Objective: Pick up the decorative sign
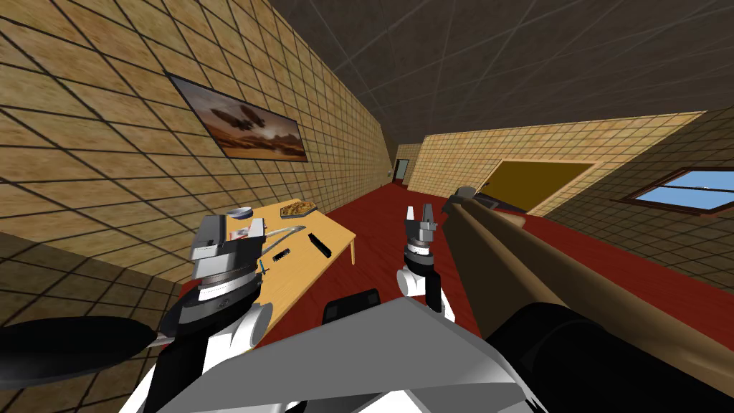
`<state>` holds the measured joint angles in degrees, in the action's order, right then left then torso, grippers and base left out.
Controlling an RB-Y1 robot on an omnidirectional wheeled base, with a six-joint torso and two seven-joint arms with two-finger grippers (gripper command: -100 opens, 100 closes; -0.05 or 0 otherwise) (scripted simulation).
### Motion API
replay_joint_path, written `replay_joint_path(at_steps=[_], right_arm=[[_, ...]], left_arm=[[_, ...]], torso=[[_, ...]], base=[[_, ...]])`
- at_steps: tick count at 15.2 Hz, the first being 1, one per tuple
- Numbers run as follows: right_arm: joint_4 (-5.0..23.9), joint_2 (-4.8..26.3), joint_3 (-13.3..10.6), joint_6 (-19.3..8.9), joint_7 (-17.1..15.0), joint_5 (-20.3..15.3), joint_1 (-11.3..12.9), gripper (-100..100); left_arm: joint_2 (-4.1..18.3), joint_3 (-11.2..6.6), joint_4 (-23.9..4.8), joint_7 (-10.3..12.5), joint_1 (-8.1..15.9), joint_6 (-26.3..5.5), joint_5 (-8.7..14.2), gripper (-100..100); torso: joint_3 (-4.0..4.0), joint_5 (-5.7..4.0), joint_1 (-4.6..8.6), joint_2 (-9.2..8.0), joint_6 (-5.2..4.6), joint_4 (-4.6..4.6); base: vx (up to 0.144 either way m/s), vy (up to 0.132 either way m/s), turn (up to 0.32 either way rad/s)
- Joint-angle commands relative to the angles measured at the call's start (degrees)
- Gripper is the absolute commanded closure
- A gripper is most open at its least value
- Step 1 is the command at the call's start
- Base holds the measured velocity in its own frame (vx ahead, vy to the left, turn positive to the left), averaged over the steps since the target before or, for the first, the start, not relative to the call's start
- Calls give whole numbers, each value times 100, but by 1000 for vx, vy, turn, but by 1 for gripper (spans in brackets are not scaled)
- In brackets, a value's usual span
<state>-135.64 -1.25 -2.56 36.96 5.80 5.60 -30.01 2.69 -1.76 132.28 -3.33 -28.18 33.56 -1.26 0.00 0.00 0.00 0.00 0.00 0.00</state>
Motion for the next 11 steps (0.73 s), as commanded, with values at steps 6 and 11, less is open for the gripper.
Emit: replay_joint_path(at_steps=[6,11], right_arm=[[0,-1,-1,0,0,0,-1,0],[-1,-1,-1,0,0,0,-1,0]], left_arm=[[720,21,-504,281,-105,-37,-228,-100],[1318,49,-1029,579,-220,-74,-469,-100]], torso=[[-20,-9,42,34,-1,8],[-30,-10,47,52,-1,12]], base=[[66,-83,-33],[115,-120,-45]])
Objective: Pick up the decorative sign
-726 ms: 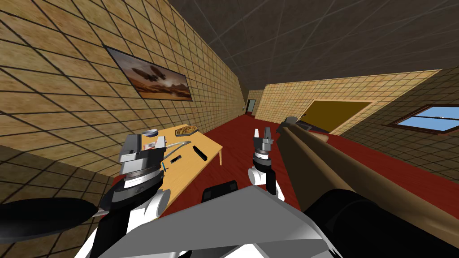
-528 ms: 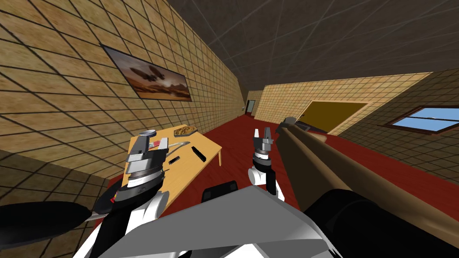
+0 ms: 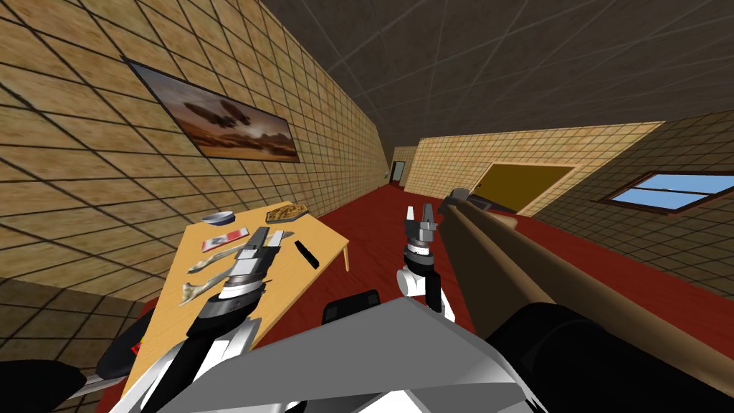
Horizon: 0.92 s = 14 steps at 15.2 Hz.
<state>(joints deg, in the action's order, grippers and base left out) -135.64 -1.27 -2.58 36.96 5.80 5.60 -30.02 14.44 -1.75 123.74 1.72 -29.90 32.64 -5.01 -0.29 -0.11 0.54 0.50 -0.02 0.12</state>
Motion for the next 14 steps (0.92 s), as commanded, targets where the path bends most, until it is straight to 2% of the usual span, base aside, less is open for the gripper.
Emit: replay_joint_path(at_steps=[1,2,3,4,5,6,7,8,10,11,12,13,14], right_arm=[[0,0,0,0,0,0,0,0],[0,0,0,0,0,0,0,0],[0,0,0,0,0,0,0,0],[0,0,0,0,0,0,0,0],[0,0,0,0,0,0,0,0],[0,0,0,0,0,0,0,0],[0,0,0,0,0,0,0,0],[0,0,0,0,0,0,0,0],[0,0,0,0,0,0,0,0],[0,0,0,0,0,0,0,0],[0,0,0,0,0,0,0,0],[0,0,0,0,0,0,0,0],[0,0,0,0,0,0,0,0]], left_arm=[[148,48,-189,74,-48,19,-94,-100],[373,60,-378,192,-94,4,-189,-100],[373,60,-403,192,-94,4,-189,-100],[595,75,-583,319,-144,-10,-291,-100],[607,75,-632,319,-144,-10,-291,-100],[837,92,-778,454,-197,-26,-399,-100],[850,92,-875,454,-197,-26,-399,-100],[1050,111,-1015,595,-253,-41,-512,-100],[1099,111,-1130,595,-253,-41,-512,-100],[1346,132,-1322,743,-312,-56,-630,-100],[1353,132,-1397,743,-312,-56,-630,-100],[1535,156,-1595,896,-373,-71,-752,-100],[1610,156,-1673,896,-373,-71,-752,-100]], torso=[[0,0,0,0,0,0],[3,-1,0,-5,1,-1],[1,0,-4,-2,1,-1],[2,1,-8,-4,1,-1],[2,1,-8,-2,1,-1],[0,0,-4,0,0,0],[-4,0,0,8,1,1],[-6,0,-3,10,1,2],[-6,0,-3,10,1,3],[0,0,-9,-1,2,0],[0,1,-9,0,1,0],[0,1,-9,0,1,0],[-1,0,-4,2,1,0]], base=[[88,-127,-33],[115,-112,-37],[104,-98,-34],[111,-109,-58],[119,-126,-45],[151,-132,-45],[145,-112,-33],[148,-118,-54],[110,-106,-29],[112,-102,-41],[116,-105,-42],[129,-125,-61],[144,-128,-44]])
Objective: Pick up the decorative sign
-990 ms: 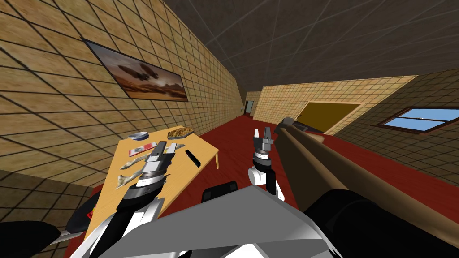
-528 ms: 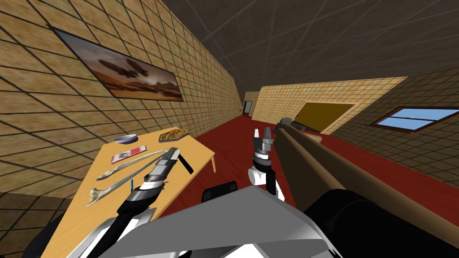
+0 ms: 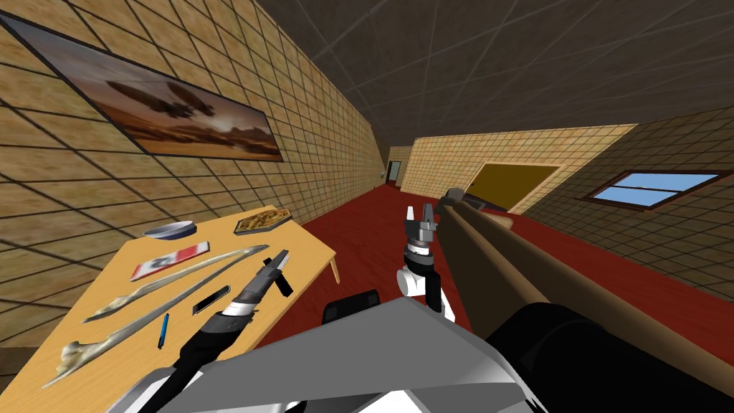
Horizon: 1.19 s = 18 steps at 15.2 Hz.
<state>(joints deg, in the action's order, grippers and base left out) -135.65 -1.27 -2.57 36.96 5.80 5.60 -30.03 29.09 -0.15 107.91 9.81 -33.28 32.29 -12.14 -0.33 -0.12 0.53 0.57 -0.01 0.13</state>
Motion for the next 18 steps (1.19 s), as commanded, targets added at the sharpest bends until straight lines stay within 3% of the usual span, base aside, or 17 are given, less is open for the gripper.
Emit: replay_joint_path(at_steps=[1,4,5,7,8,11,12,13,14,16,17,18], right_arm=[[0,0,0,0,0,0,0,0],[0,0,0,0,0,0,-1,0],[0,0,0,0,0,0,-1,0],[0,0,0,0,0,0,0,0],[0,0,0,0,0,0,0,0],[0,0,0,0,0,0,0,0],[0,0,0,0,0,0,0,0],[0,0,0,0,0,0,-1,0],[0,0,0,0,0,0,-1,0],[0,0,0,0,0,0,-1,0],[0,0,0,0,0,0,0,0],[0,1,0,0,0,0,0,0]], left_arm=[[286,22,-286,247,-98,-51,-165,-100],[666,51,-667,410,-163,-65,-293,-100],[809,83,-801,576,-229,-79,-425,-100],[925,83,-965,576,-229,-79,-425,-100],[1150,119,-1200,746,-297,-91,-558,-100],[1436,157,-1572,918,-365,-103,-693,-100],[1594,198,-1848,1092,-433,-113,-828,-100],[1676,198,-1878,1092,-433,-113,-828,-100],[1828,243,-2051,1267,-501,-122,-964,-100],[1926,243,-2184,1267,-501,-122,-964,-100],[2150,291,-2369,1441,-569,-129,-1099,-100],[2160,291,-2464,1441,-569,-129,-1099,-100]], torso=[[0,0,0,0,0,0],[-10,-1,2,19,0,4],[-11,-1,1,18,1,4],[-10,-1,1,16,0,4],[-4,0,-10,4,1,2],[-3,3,-15,5,1,1],[-5,2,-12,9,0,2],[-9,1,-8,17,2,4],[-13,-1,-2,23,0,5],[-13,-2,0,21,0,5],[-5,0,-10,5,1,3],[0,2,-18,-1,1,0]], base=[[177,-131,-56],[181,-122,-45],[177,-128,-64],[139,-99,-22],[134,-67,-38],[154,-89,-49],[201,-106,-52],[206,-121,-33],[203,-131,-49],[142,-89,-22],[117,-57,-37],[129,-60,-39]])
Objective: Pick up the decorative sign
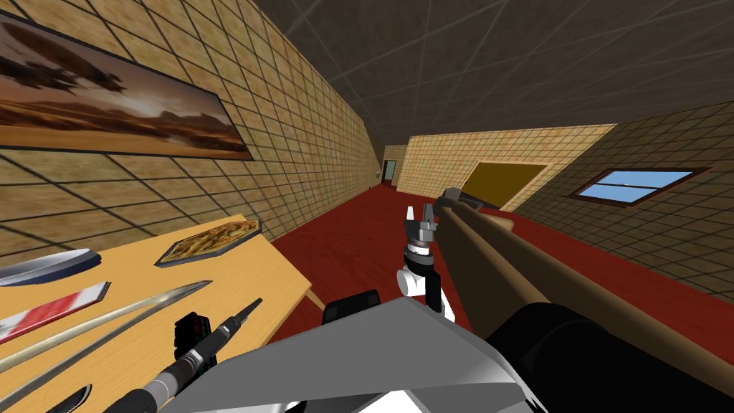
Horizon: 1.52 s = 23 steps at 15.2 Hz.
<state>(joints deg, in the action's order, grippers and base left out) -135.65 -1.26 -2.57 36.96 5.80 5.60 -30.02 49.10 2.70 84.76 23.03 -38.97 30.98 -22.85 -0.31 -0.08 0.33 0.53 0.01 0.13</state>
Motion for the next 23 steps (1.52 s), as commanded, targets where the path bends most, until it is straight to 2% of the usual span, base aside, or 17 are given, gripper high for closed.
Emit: replay_joint_path(at_steps=[1,2,3,4,5,6,8,9,10,11,13,16,18,19,21,22,23], right_arm=[[0,0,0,0,0,0,0,0],[0,0,0,0,0,0,0,0],[0,0,0,0,0,0,0,0],[0,0,0,0,0,0,0,0],[0,0,0,0,0,0,0,0],[0,0,0,0,0,0,-1,0],[0,0,0,0,0,0,-1,0],[0,0,0,0,0,0,0,0],[0,0,0,0,0,0,0,0],[0,0,0,0,0,0,0,0],[0,0,0,0,0,0,-1,0],[0,1,1,0,0,0,0,0],[0,1,1,0,0,0,-1,0],[0,1,1,0,0,0,0,0],[0,1,1,0,0,0,0,0],[0,1,1,0,0,0,0,0],[0,1,1,0,0,0,0,0]], left_arm=[[158,6,-174,119,0,1,-28,-100],[357,57,-358,294,-68,-6,-163,-100],[381,57,-476,294,-68,-6,-163,-100],[583,112,-689,467,-134,-10,-296,-100],[594,112,-774,467,-134,-10,-296,-100],[790,170,-963,638,-199,-13,-428,-100],[793,170,-1067,638,-199,-13,-428,-100],[978,232,-1264,807,-262,-14,-557,-100],[978,232,-1353,807,-262,-14,-557,-100],[1148,298,-1559,973,-323,-14,-684,-100],[1148,298,-1630,973,-323,-14,-684,-100],[1432,443,-2031,1292,-437,-7,-926,-100],[1432,443,-2153,1292,-437,-7,-926,-100],[1545,522,-2303,1444,-490,0,-1041,-100],[1545,522,-2396,1444,-490,0,-1041,-100],[1636,606,-2564,1590,-540,9,-1152,-100],[1636,606,-2589,1590,-540,9,-1152,-100]], torso=[[0,0,0,0,0,0],[4,0,-5,-8,0,-1],[1,1,-6,-1,-1,-1],[-2,0,-3,5,-1,1],[-6,-1,-2,12,-1,2],[-8,0,-7,13,1,3],[-9,1,-11,16,1,3],[-5,2,-11,8,-1,2],[-4,2,-6,7,0,1],[-4,0,-6,7,-1,1],[-8,-1,-10,14,0,3],[0,5,-23,-1,0,0],[-6,4,-25,11,0,2],[-1,5,-25,0,0,0],[3,6,-30,-5,1,-1],[7,7,-30,-14,1,-3],[10,5,-31,-17,2,-4]], base=[[97,-45,-11],[141,-52,-30],[158,-68,-38],[175,-68,-46],[174,-41,-31],[174,-30,-36],[154,-38,-16],[145,-58,-32],[150,-54,-20],[165,-46,-30],[148,-21,-14],[142,-2,-20],[141,-3,-7],[115,10,-14],[103,13,-8],[92,16,-9],[103,24,-2]])
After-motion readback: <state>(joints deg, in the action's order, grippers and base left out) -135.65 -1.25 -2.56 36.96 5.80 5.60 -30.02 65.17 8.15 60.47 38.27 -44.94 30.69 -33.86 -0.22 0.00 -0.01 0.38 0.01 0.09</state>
